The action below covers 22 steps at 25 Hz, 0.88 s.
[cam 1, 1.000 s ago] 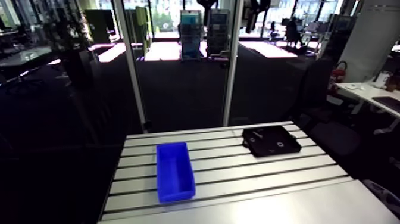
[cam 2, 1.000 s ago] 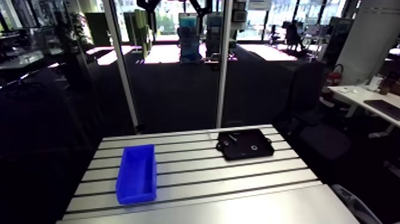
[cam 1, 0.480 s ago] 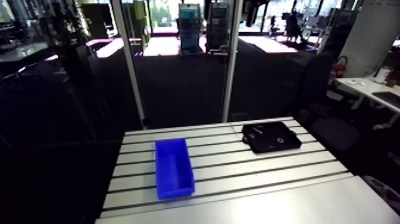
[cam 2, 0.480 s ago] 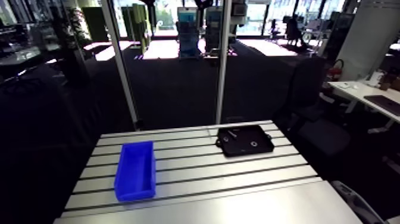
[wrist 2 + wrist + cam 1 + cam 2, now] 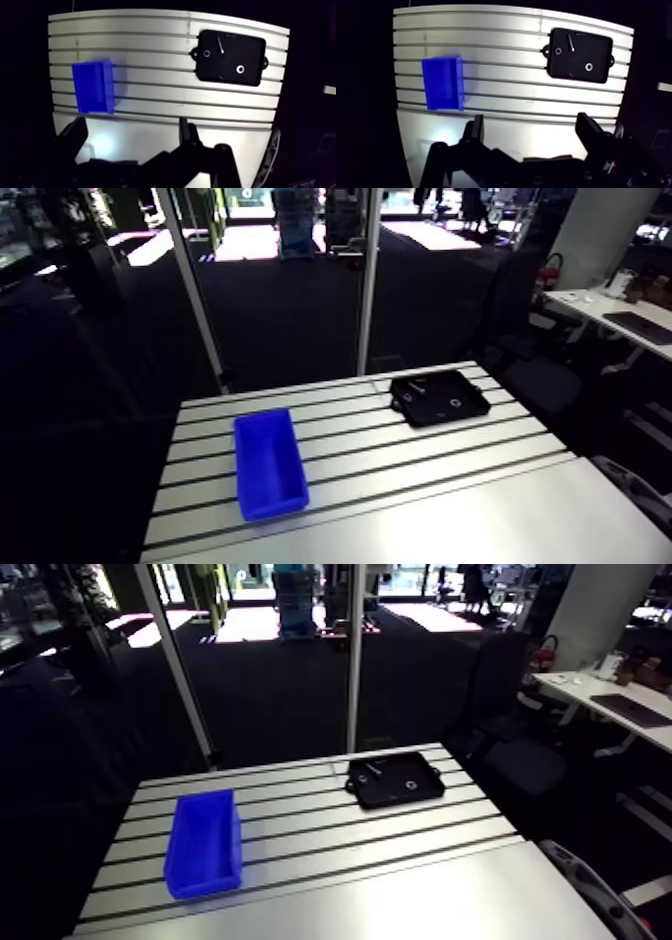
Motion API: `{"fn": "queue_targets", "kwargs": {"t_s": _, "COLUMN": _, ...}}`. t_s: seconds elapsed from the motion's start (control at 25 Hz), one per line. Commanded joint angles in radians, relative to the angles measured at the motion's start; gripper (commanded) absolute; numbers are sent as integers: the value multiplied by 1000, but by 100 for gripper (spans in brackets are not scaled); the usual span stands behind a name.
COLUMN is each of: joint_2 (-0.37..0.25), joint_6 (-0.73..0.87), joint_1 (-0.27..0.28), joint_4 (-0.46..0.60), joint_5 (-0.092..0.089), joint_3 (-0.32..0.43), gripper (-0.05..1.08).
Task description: Pick up the M10 bolt from the tray and put it into the blue bin.
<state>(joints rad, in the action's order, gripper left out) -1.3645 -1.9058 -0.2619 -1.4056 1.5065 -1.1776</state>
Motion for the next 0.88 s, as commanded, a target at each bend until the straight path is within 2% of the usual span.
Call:
{"fn": "queue_targets", "kwargs": {"t_s": 0.04, "joint_2": 61, "joint_6": -109, "joint_1": -94, "joint_4": -3, "joint_5": -1, "joint_3": 43, "gripper": 1}}
{"fn": "queue_targets", "kwargs": {"t_s": 0.2, "joint_2": 106, "joint_6": -117, "joint_1": -129, "joint_4": -26, "joint_5": -1, "joint_3": 74, "gripper": 1}}
{"fn": "queue_targets", "kwargs": {"t_s": 0.48, "joint_2": 178, "joint_6": -117, "joint_1": -136, "joint_4": -71, "joint_5": 1, "joint_3": 97, "gripper": 1}}
{"fn": "queue_targets", "kwargs": {"t_s": 0.52, "joint_2": 187, "joint_6": -117, "joint_1": -136, "joint_4": -78, "joint_5": 7, "joint_3": 99, "gripper": 1}}
{"fn": "queue_targets", "kwargs": {"t_s": 0.64, "joint_2": 203, "joint_6": -115, "joint_1": -136, "joint_4": -100, "joint_5": 42, "joint_3": 99, "gripper": 1}}
{"fn": "queue_targets", "kwargs": {"t_s": 0.88, "joint_2": 212, "joint_6": -115, "joint_1": -134, "joint_4": -115, "joint_5": 56, "joint_3": 99, "gripper": 1}}
